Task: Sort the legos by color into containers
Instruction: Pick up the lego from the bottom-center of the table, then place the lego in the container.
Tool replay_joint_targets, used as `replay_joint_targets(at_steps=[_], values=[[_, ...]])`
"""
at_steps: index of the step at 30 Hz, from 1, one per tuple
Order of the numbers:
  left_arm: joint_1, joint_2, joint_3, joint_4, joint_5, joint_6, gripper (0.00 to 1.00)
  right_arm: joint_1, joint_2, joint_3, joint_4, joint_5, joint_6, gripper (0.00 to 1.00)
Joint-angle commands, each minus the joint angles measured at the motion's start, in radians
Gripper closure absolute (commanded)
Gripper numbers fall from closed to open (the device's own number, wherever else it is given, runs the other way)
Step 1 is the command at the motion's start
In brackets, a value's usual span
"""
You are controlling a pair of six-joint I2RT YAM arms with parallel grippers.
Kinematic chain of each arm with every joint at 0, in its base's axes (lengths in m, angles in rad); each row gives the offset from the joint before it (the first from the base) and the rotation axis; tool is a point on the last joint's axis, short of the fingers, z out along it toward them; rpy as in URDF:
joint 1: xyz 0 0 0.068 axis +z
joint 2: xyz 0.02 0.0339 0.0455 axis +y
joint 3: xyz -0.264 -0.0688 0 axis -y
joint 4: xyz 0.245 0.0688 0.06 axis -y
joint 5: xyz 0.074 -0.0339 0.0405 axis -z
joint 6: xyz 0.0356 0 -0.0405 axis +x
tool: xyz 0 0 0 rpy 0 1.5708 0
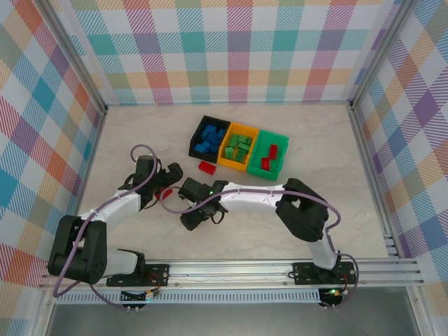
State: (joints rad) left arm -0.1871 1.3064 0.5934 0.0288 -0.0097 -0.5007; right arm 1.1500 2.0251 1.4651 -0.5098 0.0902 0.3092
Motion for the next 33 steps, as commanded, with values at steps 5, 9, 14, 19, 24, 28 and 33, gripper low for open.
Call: replay_joint_targets(at_steps=[5, 9, 14, 19, 24, 28, 33], values=[[0.013, 0.000, 0.029, -0.010, -0.012, 0.016, 0.00, 0.029, 0.084, 0.063, -0.085, 0.063, -0.032, 0.22], [0.014, 0.002, 0.029, -0.011, -0.014, 0.015, 0.00, 0.042, 0.107, 0.048, -0.082, 0.070, -0.008, 0.34], [0.014, 0.007, 0.031, -0.009, -0.005, 0.013, 0.00, 0.038, 0.059, -0.009, -0.044, 0.119, 0.021, 0.56], [0.013, 0.007, 0.031, -0.012, -0.010, 0.014, 0.00, -0.023, -0.072, -0.100, 0.006, 0.125, 0.046, 0.57], [0.014, 0.000, 0.031, -0.016, -0.016, 0.015, 0.00, -0.186, -0.260, -0.222, 0.062, 0.113, 0.072, 0.57], [0.013, -0.007, 0.030, -0.014, -0.008, 0.015, 0.00, -0.362, -0.356, -0.270, 0.087, 0.091, 0.075, 0.56], [0.013, -0.010, 0.031, -0.016, -0.004, 0.014, 0.00, -0.531, -0.398, -0.272, 0.128, 0.097, 0.062, 0.54]])
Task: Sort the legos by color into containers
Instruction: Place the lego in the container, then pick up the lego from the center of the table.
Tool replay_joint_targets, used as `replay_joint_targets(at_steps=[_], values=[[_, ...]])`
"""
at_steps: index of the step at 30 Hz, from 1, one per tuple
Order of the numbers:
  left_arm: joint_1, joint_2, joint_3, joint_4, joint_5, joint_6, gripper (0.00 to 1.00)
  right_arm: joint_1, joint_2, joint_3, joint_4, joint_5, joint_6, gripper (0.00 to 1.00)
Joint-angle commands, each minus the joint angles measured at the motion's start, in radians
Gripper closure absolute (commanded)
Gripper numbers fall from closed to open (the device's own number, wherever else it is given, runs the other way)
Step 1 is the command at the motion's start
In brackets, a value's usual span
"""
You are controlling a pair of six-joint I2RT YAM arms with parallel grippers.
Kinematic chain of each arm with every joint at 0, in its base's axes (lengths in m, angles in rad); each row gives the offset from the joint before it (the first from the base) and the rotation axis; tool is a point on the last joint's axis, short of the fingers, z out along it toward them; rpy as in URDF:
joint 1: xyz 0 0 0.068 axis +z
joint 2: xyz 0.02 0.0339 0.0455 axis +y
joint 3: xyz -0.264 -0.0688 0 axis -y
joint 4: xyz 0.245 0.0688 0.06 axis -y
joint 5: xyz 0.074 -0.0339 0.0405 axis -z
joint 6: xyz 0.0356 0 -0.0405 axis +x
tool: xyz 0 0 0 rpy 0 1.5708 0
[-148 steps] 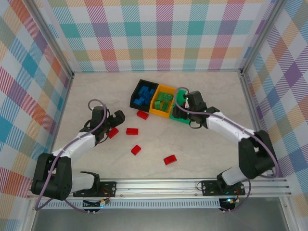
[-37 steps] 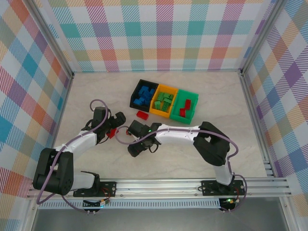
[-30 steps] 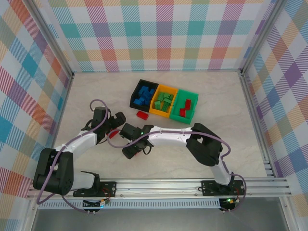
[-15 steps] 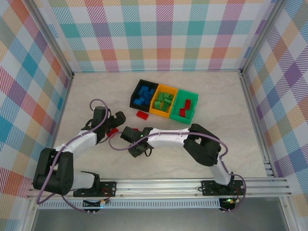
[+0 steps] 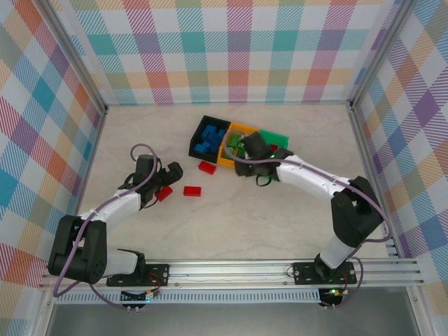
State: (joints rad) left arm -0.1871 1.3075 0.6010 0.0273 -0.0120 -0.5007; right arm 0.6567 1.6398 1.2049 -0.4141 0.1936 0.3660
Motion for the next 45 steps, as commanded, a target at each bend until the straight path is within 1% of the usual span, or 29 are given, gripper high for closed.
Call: replay_joint_targets(at_steps=[1, 3, 5, 6, 8, 9, 11, 14, 16, 19, 21, 24, 27, 31, 34, 39, 43, 45], values=[[0.014, -0.011, 0.022, -0.014, -0.002, 0.014, 0.00, -0.068, -0.009, -0.003, 0.037, -0.001, 0.002, 0.54], [0.014, -0.014, 0.020, -0.013, -0.007, 0.013, 0.00, -0.116, 0.006, 0.022, 0.034, 0.000, -0.004, 0.53], [0.013, -0.012, 0.023, -0.017, -0.008, 0.014, 0.00, -0.150, 0.045, 0.073, -0.001, -0.001, -0.015, 0.49], [0.013, -0.012, 0.025, -0.018, -0.005, 0.015, 0.00, -0.153, 0.067, 0.102, -0.031, 0.003, -0.019, 0.45], [0.014, -0.016, 0.023, -0.018, -0.006, 0.016, 0.00, -0.153, 0.100, 0.127, -0.067, 0.015, -0.013, 0.33], [0.014, -0.016, 0.023, -0.019, -0.012, 0.016, 0.00, -0.152, 0.099, 0.108, -0.055, -0.003, -0.005, 0.30], [0.013, -0.015, 0.023, -0.021, -0.014, 0.016, 0.00, -0.144, 0.084, 0.059, -0.008, -0.044, 0.003, 0.27], [0.014, -0.006, 0.022, -0.011, 0.001, 0.016, 0.00, -0.086, 0.074, 0.019, 0.012, -0.036, -0.019, 0.26], [0.013, 0.003, 0.023, -0.006, 0.000, 0.013, 0.00, -0.021, 0.076, 0.013, 0.018, -0.041, -0.052, 0.26], [0.014, 0.018, 0.031, -0.012, 0.005, 0.012, 0.00, 0.103, 0.100, 0.033, 0.017, -0.046, -0.122, 0.25], [0.014, 0.022, 0.028, -0.004, 0.012, 0.010, 0.00, 0.172, 0.135, 0.063, 0.017, -0.056, -0.141, 0.24], [0.014, 0.027, 0.028, 0.000, 0.012, 0.009, 0.00, 0.234, 0.205, 0.113, 0.029, -0.116, -0.133, 0.24], [0.014, 0.029, 0.031, -0.008, 0.002, 0.012, 0.00, 0.282, 0.284, 0.177, 0.040, -0.146, -0.147, 0.23], [0.013, 0.025, 0.045, -0.035, -0.030, 0.019, 0.00, 0.318, 0.373, 0.265, 0.039, -0.164, -0.197, 0.22], [0.014, 0.042, 0.054, -0.054, -0.055, 0.006, 0.00, 0.319, 0.427, 0.329, 0.032, -0.150, -0.222, 0.21], [0.017, 0.046, 0.052, -0.045, -0.051, -0.010, 0.00, 0.318, 0.504, 0.423, 0.011, -0.133, -0.295, 0.19], [0.021, 0.029, 0.048, -0.064, -0.098, -0.018, 0.00, 0.318, 0.554, 0.476, -0.011, -0.154, -0.319, 0.19], [0.027, 0.027, 0.044, -0.062, -0.092, -0.027, 0.00, 0.319, 0.570, 0.484, -0.012, -0.163, -0.316, 0.20]])
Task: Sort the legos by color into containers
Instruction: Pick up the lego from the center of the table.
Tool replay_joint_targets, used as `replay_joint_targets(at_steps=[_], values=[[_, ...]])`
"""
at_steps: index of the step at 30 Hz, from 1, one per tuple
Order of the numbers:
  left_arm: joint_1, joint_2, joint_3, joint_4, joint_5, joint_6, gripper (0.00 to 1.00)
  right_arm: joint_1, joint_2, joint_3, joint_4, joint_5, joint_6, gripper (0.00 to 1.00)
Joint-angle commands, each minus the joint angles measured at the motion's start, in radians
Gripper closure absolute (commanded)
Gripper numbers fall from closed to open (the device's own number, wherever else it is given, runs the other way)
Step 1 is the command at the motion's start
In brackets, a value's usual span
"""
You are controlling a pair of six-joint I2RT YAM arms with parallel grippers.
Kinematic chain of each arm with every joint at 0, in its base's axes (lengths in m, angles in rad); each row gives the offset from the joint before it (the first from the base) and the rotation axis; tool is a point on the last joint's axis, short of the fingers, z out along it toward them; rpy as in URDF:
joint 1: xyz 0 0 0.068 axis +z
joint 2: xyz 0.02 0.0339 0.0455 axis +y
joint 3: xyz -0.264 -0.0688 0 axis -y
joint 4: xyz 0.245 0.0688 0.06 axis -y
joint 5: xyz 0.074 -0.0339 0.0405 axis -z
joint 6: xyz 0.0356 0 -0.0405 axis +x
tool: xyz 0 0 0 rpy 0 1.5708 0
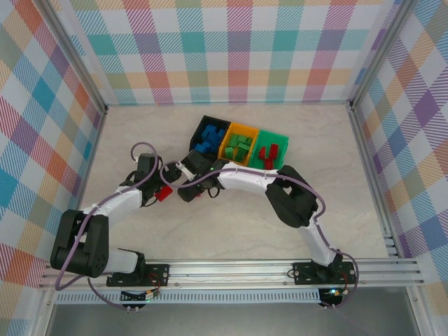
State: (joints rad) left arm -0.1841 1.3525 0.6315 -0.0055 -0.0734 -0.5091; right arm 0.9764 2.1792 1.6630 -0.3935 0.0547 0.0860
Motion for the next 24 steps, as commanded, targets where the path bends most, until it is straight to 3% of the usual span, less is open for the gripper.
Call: replay_joint_targets(at_steps=[1, 7, 14, 24], values=[[0.028, -0.017, 0.011, -0.026, -0.025, -0.020, 0.00, -0.001, 0.036, 0.025, -0.034, -0.032, -0.032, 0.20], [0.044, -0.005, 0.011, -0.024, 0.003, -0.032, 0.00, 0.002, 0.025, -0.035, -0.019, -0.064, -0.017, 0.25], [0.044, -0.022, 0.011, -0.031, 0.000, -0.025, 0.00, 0.001, -0.045, -0.159, 0.025, -0.014, 0.001, 0.54], [0.044, -0.021, 0.014, -0.034, 0.001, -0.024, 0.00, -0.050, -0.287, -0.413, 0.141, 0.055, 0.130, 0.60]])
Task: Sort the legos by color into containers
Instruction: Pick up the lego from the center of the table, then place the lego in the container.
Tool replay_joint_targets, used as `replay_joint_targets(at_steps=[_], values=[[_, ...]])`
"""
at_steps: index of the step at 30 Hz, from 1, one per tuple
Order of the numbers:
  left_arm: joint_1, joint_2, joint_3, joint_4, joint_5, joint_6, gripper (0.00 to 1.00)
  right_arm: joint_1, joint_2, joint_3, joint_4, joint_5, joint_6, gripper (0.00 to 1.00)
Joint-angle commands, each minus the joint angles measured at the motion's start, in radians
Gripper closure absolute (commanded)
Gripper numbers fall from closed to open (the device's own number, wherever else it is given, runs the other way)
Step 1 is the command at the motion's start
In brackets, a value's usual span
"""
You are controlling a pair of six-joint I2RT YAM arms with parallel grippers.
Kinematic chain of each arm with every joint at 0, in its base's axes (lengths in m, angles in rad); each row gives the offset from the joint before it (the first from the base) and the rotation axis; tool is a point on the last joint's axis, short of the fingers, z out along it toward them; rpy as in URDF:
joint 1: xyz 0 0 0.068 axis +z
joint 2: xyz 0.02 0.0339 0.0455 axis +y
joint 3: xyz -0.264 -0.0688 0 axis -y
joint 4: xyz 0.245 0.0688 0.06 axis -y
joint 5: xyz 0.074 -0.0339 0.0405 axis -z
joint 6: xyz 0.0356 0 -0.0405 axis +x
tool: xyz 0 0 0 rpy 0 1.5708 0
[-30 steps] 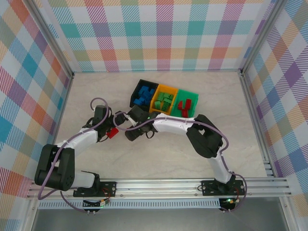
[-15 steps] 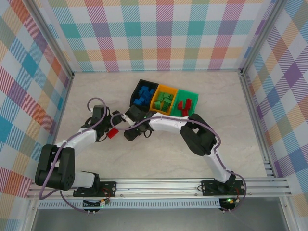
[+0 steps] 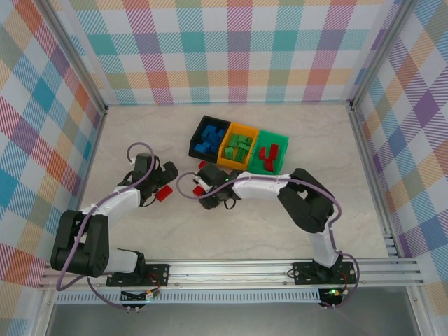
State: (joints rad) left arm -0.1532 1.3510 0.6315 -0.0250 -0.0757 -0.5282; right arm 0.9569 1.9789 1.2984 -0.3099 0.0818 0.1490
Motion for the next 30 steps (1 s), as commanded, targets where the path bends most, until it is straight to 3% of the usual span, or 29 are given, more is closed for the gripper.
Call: replay_joint_targets(at_steps=[1, 10, 15, 18, 23, 27, 30], values=[[0.013, -0.019, 0.014, -0.016, 0.009, -0.006, 0.00, -0.048, -0.120, -0.085, 0.079, 0.032, 0.088, 0.61], [0.013, -0.025, 0.013, -0.017, 0.011, -0.006, 0.00, -0.237, -0.407, -0.273, 0.193, 0.119, 0.213, 0.61], [0.013, -0.027, 0.014, -0.020, 0.004, -0.004, 0.00, -0.398, -0.461, -0.291, 0.175, 0.129, 0.274, 0.59], [0.013, -0.030, 0.011, -0.019, 0.002, -0.004, 0.00, -0.469, -0.433, -0.269, 0.139, 0.118, 0.303, 0.50], [0.012, -0.029, 0.012, -0.020, 0.000, -0.002, 0.00, -0.477, -0.410, -0.282, 0.139, 0.098, 0.307, 0.28], [0.013, -0.019, 0.013, -0.017, 0.003, -0.003, 0.00, -0.444, -0.395, -0.300, 0.164, 0.028, 0.298, 0.27], [0.013, -0.011, 0.011, -0.009, 0.016, -0.007, 0.00, -0.360, -0.365, -0.269, 0.148, 0.029, 0.239, 0.26]])
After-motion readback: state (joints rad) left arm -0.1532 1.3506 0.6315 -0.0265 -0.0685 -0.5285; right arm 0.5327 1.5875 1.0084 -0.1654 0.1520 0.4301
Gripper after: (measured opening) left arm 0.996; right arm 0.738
